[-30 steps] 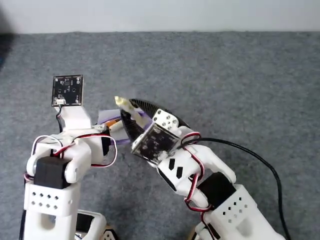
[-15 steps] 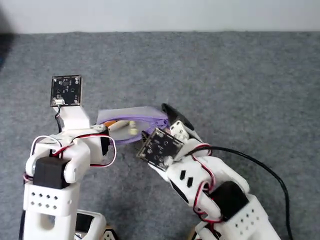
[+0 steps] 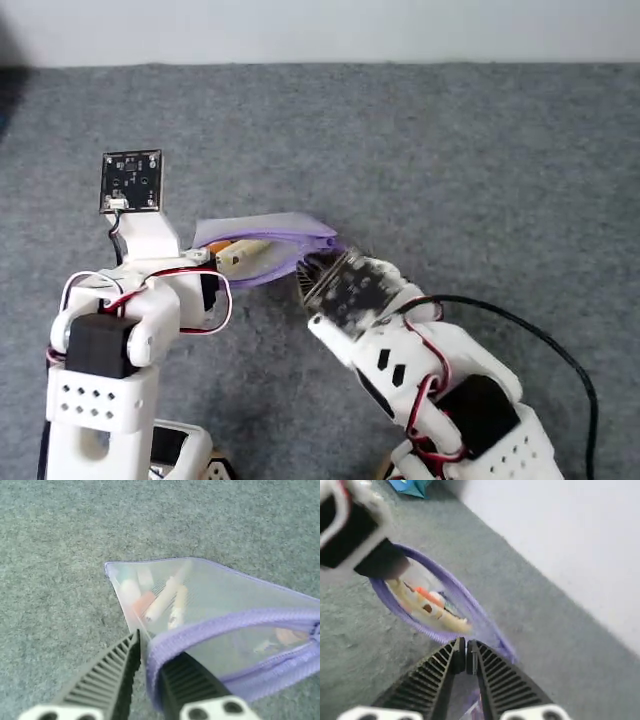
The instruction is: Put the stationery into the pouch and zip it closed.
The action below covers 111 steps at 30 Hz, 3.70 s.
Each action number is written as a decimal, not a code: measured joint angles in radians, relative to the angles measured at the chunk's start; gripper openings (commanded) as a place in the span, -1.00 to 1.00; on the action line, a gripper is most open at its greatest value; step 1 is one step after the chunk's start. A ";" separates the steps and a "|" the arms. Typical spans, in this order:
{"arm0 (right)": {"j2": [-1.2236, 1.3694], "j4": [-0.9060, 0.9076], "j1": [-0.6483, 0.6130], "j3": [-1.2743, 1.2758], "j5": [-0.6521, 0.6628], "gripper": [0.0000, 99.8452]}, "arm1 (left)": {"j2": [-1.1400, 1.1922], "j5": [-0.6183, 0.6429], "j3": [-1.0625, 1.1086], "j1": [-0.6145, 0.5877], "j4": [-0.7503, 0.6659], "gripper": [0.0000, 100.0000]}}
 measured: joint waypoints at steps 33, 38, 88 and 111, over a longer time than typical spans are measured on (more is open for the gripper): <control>0.075 -0.157 0.144 0.256 -0.164 -0.63 | 0.000 0.000 0.000 0.000 0.000 -0.97; 0.170 -0.233 0.144 0.256 -0.164 -0.63 | 0.000 0.000 0.000 0.000 0.000 -0.97; 0.199 -0.187 0.196 0.074 -0.058 -0.98 | 0.000 0.000 -0.032 -0.003 0.038 -0.67; 0.201 -0.155 0.187 -0.160 0.052 -0.98 | -0.149 0.051 -0.453 -0.192 0.293 -0.41</control>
